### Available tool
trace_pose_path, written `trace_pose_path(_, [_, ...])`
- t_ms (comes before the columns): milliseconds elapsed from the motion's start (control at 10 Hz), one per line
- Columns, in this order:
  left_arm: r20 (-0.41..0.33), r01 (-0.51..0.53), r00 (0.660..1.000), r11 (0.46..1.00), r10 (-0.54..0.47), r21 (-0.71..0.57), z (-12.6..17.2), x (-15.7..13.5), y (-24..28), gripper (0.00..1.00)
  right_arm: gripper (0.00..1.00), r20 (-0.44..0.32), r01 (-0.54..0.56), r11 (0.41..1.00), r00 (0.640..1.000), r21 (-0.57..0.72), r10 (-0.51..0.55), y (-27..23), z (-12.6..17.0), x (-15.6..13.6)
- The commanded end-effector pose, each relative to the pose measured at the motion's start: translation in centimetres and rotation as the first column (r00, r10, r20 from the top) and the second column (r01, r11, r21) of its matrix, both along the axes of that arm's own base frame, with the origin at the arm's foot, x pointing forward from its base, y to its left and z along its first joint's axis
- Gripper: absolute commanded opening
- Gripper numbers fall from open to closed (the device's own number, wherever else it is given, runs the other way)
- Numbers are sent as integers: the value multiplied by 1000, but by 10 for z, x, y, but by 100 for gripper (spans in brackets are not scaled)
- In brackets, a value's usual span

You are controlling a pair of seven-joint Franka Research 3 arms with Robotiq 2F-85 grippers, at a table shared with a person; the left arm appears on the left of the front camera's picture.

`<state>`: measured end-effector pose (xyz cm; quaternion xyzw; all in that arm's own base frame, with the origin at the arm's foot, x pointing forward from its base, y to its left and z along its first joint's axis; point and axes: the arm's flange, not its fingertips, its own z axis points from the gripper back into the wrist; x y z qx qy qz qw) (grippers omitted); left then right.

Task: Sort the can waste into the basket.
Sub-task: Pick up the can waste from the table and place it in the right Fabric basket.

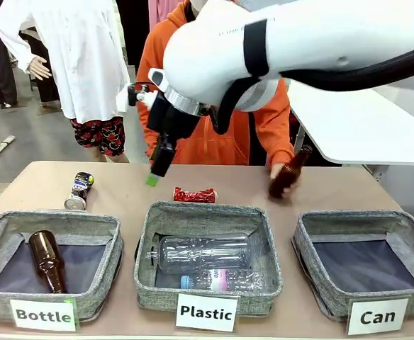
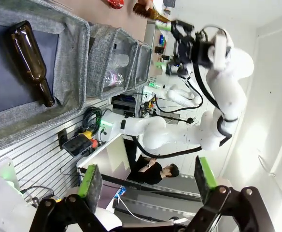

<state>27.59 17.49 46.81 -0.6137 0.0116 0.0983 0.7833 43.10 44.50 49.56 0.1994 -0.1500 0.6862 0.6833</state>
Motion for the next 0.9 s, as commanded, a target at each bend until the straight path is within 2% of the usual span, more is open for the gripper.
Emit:
trace_pose_path(0, [-3, -6, 1000, 1000, 6, -18, 3, 0, 0, 100, 100, -36, -63, 996, 997, 63, 65, -39, 0, -42])
trace_pose_path(100, [-3, -6, 1000, 1000, 6, -18, 3, 0, 0, 100, 100, -85, -5, 995, 996, 97, 13, -52, 15, -60])
trace_pose_path(200, [-3, -6, 1000, 1000, 6, -18, 3, 0, 0, 100, 100, -210, 126, 985, 973, 121, -98, -71, 32, -70])
trace_pose_path(300, [-3, -6, 1000, 1000, 6, -18, 3, 0, 0, 100, 100, -294, 300, 943, 923, 142, -249, -96, 47, -76])
trace_pose_path(400, [-3, -6, 1000, 1000, 6, -18, 3, 0, 0, 100, 100, -328, 402, 893, 887, 205, -324, -128, 61, -83])
trace_pose_path(500, [-3, -6, 1000, 1000, 6, -18, 3, 0, 0, 100, 100, -330, 484, 832, 859, 271, -392, -163, 70, -104])
trace_pose_path(600, [-3, -6, 1000, 1000, 6, -18, 3, 0, 0, 100, 100, -300, 548, 767, 833, 333, -466, -191, 80, -133])
trace_pose_path(700, [-3, -6, 1000, 1000, 6, -18, 3, 0, 0, 100, 100, -282, 618, 656, 785, 435, -552, -219, 93, -172])
trace_pose_path(800, [-3, -6, 1000, 1000, 6, -18, 3, 0, 0, 100, 100, -296, 674, 530, 720, 515, -628, -249, 103, -203])
